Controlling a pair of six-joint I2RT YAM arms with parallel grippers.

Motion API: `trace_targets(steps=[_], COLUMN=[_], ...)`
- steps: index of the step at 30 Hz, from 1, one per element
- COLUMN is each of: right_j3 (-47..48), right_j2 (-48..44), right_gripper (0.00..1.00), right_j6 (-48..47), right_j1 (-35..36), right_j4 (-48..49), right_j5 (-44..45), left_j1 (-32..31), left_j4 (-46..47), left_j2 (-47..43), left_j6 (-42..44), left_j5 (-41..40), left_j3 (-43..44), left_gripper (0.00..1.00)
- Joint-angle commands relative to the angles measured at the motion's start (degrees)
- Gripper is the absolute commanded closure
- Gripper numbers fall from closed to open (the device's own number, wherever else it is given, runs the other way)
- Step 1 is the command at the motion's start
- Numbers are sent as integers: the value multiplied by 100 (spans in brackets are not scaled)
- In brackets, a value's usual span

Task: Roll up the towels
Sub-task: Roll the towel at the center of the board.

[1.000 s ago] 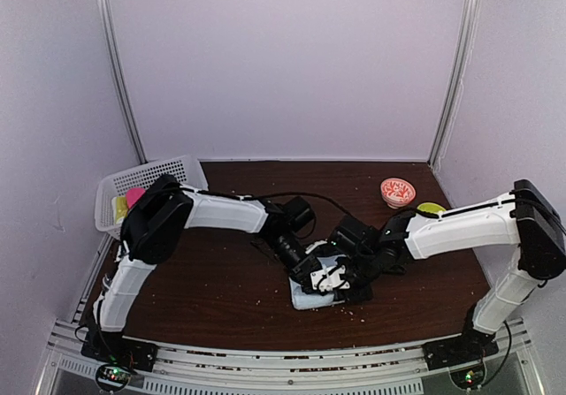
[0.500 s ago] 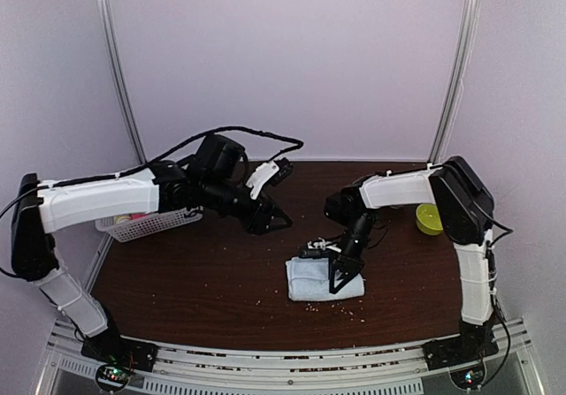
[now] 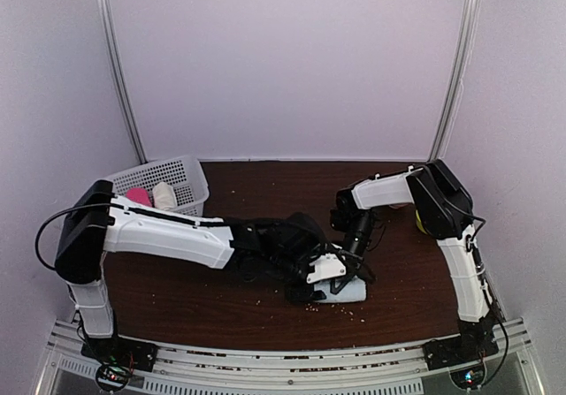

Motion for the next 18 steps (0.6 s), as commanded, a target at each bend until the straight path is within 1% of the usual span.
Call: trace_targets(steps=[1,3,5,9,11,13,15,16,17,18], right_j3=[-95,-109,-120,-113,-79,-62,9,91,177,278], right_j2=[392,401,389,279,153,-144,-700,-940,-1193,-1410], right_gripper=[88,88,88,88,85,78,69,57,53,50], right_j6=[-24,-24,-16,-45,-64,-100,-131,-66,72,219], right_j1=[75,69,70,69,68,68,32,-12,-68,-151], right_j4=[414,433,450,422,388,378,390,426,512,576], right_j5=[957,942,920,848,769,707,720,727,729,729], left_j1=[-30,-30,-30,-30,-30,-30,-30,-30,-30,-34], left_j4=[1,-37,-120,-154,-155,-275,-571,-720,-896,-1114], left_j2=[524,850,1112,1351,1379,1390,1409,1407,1395,1404], left_j6=[552,590,549,432,353,291,228,193,168,174], left_j5=[-406,-227,-84,-187,-269,-305,-243,-146,45,288], left_j3=[238,348,506,631,652,709,789,817,850,894], left_gripper=[42,46,52,65,74,82,91,94,95,95])
